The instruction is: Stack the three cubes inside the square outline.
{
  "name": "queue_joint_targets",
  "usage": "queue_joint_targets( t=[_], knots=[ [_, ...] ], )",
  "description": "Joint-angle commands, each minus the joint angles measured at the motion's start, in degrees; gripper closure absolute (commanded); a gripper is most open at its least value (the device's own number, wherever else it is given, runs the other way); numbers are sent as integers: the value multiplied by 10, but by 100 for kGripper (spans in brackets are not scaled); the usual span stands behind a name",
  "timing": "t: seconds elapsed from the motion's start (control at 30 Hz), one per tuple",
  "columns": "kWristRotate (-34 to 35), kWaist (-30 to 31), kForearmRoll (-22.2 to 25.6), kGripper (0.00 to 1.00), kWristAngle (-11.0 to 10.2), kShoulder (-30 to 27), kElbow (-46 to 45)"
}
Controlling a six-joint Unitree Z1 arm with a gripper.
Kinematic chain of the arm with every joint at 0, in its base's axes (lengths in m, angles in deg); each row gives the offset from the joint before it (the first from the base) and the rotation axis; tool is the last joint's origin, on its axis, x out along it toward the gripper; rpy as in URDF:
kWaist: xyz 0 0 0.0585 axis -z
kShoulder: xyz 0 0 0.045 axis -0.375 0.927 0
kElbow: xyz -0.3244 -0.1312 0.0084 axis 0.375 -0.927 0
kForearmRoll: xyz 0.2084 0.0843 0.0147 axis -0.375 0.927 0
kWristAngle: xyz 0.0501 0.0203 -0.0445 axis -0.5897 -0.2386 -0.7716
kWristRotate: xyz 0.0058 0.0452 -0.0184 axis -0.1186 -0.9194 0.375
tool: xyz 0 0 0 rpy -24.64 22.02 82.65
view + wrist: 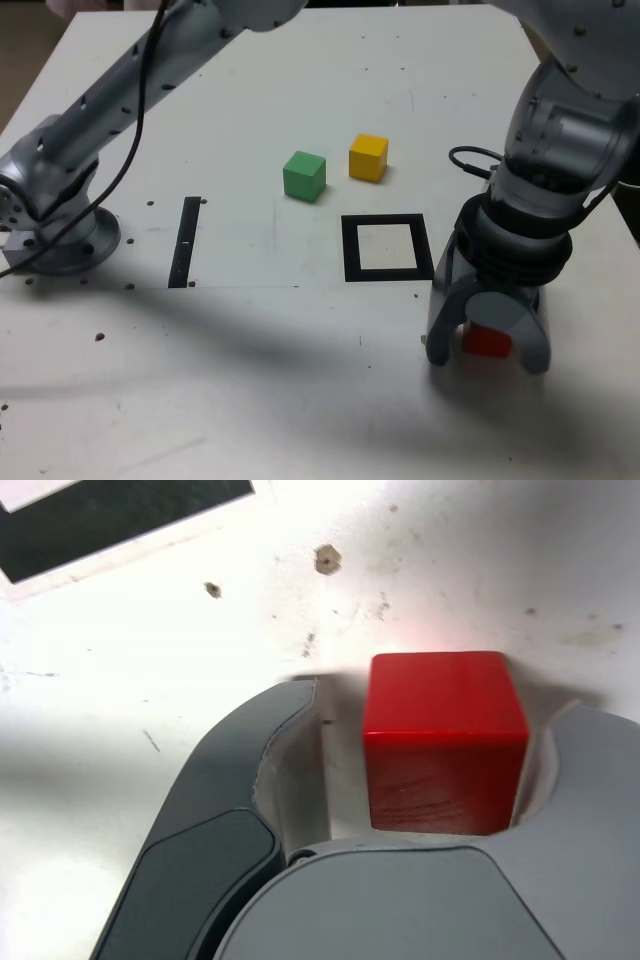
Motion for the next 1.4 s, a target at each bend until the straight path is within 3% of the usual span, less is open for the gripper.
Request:
queue_joint_targets(
  t=[0.0,0.5,0.9,1.03,1.2,1.37],
  knots=[
    [1,0,1,65,0,1,0],
    [0,0,5,67,-3,-17,-15],
    [0,-27,-4,67,-25,-136,-140],
    [-2,-51,-27,67,-27,-174,-203],
    [-8,-88,-90,67,-24,-213,-285],
    [-19,-117,-133,67,-18,-224,-333]
  ],
)
